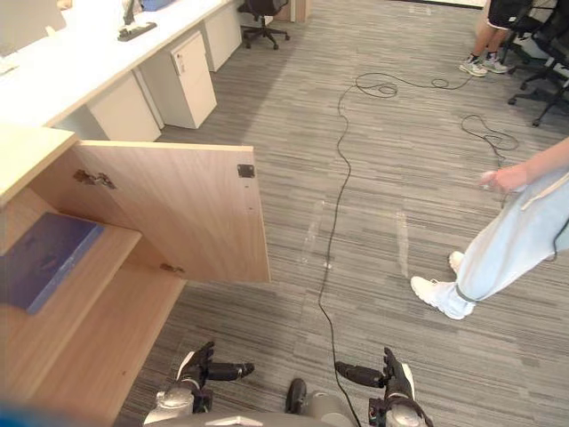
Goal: Walk over to the cabinet, pick up the folder, carry it to the office cabinet, place the folder inside the office cabinet, then close the office cabinet door
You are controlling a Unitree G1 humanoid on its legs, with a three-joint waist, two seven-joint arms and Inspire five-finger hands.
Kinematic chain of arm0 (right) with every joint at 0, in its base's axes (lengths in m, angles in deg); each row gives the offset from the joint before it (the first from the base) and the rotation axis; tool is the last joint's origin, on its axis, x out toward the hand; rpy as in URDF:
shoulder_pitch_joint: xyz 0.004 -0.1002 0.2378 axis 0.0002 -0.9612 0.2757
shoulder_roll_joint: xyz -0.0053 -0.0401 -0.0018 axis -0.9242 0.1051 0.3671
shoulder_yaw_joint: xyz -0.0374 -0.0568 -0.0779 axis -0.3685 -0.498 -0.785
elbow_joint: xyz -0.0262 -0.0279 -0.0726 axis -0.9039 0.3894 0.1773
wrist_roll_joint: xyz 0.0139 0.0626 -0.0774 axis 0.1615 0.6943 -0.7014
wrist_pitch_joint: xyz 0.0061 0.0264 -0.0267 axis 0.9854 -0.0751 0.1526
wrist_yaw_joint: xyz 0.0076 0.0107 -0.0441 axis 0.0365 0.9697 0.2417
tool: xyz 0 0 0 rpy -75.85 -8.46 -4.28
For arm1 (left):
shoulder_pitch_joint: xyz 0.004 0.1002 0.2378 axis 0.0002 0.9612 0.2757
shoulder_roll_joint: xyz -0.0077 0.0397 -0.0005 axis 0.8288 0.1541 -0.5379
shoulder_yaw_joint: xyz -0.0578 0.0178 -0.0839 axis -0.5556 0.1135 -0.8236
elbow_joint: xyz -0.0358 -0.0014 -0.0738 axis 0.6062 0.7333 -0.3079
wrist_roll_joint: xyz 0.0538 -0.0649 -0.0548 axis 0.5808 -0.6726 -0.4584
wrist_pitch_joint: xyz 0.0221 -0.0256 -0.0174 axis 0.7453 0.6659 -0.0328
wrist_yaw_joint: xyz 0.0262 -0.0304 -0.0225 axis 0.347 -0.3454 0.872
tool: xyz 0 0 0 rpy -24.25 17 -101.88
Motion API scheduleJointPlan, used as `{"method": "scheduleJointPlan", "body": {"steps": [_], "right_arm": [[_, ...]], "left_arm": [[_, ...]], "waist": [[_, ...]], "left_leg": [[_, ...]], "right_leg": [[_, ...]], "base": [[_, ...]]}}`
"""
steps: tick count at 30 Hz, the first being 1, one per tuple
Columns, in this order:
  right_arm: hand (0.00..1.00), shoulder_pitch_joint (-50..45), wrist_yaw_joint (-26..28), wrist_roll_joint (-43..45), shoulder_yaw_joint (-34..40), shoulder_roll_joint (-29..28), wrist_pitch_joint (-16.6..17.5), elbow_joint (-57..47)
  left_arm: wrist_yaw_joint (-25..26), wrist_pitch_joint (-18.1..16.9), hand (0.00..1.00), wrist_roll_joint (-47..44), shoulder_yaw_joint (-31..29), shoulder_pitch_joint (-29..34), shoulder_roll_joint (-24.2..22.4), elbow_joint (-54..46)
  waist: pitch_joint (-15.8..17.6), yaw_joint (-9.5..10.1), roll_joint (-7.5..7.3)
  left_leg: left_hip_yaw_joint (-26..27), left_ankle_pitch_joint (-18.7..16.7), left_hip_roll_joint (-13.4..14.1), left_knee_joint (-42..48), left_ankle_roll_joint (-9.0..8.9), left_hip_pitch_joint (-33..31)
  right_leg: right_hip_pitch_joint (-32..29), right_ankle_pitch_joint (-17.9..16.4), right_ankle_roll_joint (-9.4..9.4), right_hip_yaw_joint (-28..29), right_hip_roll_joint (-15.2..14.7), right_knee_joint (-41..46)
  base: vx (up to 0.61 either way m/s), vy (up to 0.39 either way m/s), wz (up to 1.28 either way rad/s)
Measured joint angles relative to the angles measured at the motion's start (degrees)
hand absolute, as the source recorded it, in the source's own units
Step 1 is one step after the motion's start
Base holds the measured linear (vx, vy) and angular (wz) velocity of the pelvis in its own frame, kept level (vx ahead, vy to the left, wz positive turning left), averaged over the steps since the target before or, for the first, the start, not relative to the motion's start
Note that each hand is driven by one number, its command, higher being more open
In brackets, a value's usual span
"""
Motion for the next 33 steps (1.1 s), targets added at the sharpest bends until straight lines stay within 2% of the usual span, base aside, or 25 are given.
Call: {"method": "scheduleJointPlan", "body": {"steps": [4,8,9,11,14,15,16,19,25,29,33], "right_arm": [[1.00,3.8,-1.1,0.1,0.2,0.0,0.5,-2.1],[1.00,10.0,-3.4,2.3,1.7,0.9,0.7,-2.9],[1.00,13.3,-5.1,3.7,3.2,1.2,0.8,-3.0],[1.00,17.1,-6.6,5.4,4.3,1.8,0.9,-2.9],[1.00,25.5,-8.5,11.2,4.9,5.5,2.9,1.9],[1.00,28.8,-8.8,12.7,4.6,7.3,3.2,4.1],[1.00,31.8,-8.9,13.6,4.2,8.7,3.4,6.0],[1.00,37.6,-8.3,15.8,0.5,10.7,3.6,9.1],[1.00,45.6,-6.0,15.9,-5.4,10.7,3.6,10.6],[1.00,53.1,-5.5,16.0,-8.9,10.6,3.6,10.8],[1.00,56.0,-5.1,15.6,-9.5,10.6,3.6,12.3]], "left_arm": [[0.0,-0.1,1.00,1.5,0.2,1.2,0.4,0.0],[-0.1,0.1,1.00,1.6,-1.5,3.9,1.2,0.0],[0.0,0.2,1.00,0.5,-2.7,4.5,1.6,0.2],[0.1,0.1,1.00,-0.5,-4.5,4.9,2.0,0.2],[0.3,0.1,1.00,-1.7,-7.4,5.5,2.6,0.3],[0.3,0.1,1.00,-2.3,-8.2,5.7,2.6,0.3],[0.3,0.1,1.00,-3.0,-8.5,6.0,2.9,0.3],[0.3,0.1,1.00,-5.6,-9.3,6.9,3.0,0.3],[0.3,-0.2,1.00,-7.9,-9.8,7.3,2.9,0.2],[0.3,-0.8,1.00,-7.9,-9.5,8.4,2.9,-1.4],[0.5,-0.8,1.00,-7.9,-9.0,8.9,3.0,-2.1]], "waist": [[-0.4,0.55,0.33],[-0.7,2.01,0.11],[-0.8,2.87,0.11],[-0.8,3.18,0.16],[-0.8,3.69,0.28],[-0.8,4.62,0.35],[-0.9,5.52,0.39],[-0.8,6.15,0.38],[0.2,7.76,0.13],[1.8,8.30,0.23],[2.3,8.85,0.23]], "left_leg": [[-1.5,0.1,-0.2,-0.1,-0.09,-0.1],[-2.9,0.6,-0.7,-0.5,-0.93,-1.7],[-3.4,0.9,-1.1,-0.6,-1.39,-2.3],[-3.9,1.1,-1.4,-0.6,-1.64,-2.6],[-6.4,1.5,-2.0,-0.6,-1.51,-2.9],[-7.0,1.6,-2.2,-0.8,-1.45,-3.0],[-7.7,1.9,-2.4,-1.1,-1.43,-3.5],[-9.5,3.3,-3.0,-2.3,-1.32,-4.8],[-12.7,5.1,-3.5,-3.4,-1.28,-6.5],[-14.0,5.3,-4.1,-3.6,-1.49,-8.3],[-14.1,5.7,-4.3,-4.3,-1.74,-8.3]], "right_leg": [[1.0,0.3,0.43,-1.1,-0.3,-0.9],[1.2,2.0,0.99,-2.2,-0.7,-3.2],[1.3,3.0,0.39,-2.6,-0.9,-4.0],[1.4,3.5,0.17,-2.9,-1.2,-4.4],[3.0,4.2,0.14,-4.9,-2.0,-5.3],[3.4,4.6,0.15,-5.2,-2.1,-5.9],[3.4,5.2,0.16,-5.6,-2.2,-6.7],[3.5,6.4,0.26,-7.4,-2.5,-8.4],[4.4,8.2,0.35,-10.2,-2.5,-11.8],[4.2,9.4,1.38,-11.1,-2.5,-14.4],[4.1,9.7,1.38,-11.3,-2.5,-14.6]], "base": [[0.00,0.023,0.20],[0.01,0.054,0.18],[0.03,0.069,0.22],[0.03,0.057,0.21],[0.01,0.039,0.39],[-0.02,0.032,0.26],[-0.02,0.023,0.24],[-0.06,-0.002,0.33],[-0.09,-0.042,0.28],[-0.09,-0.032,0.16],[0.00,0.003,0.03]]}}
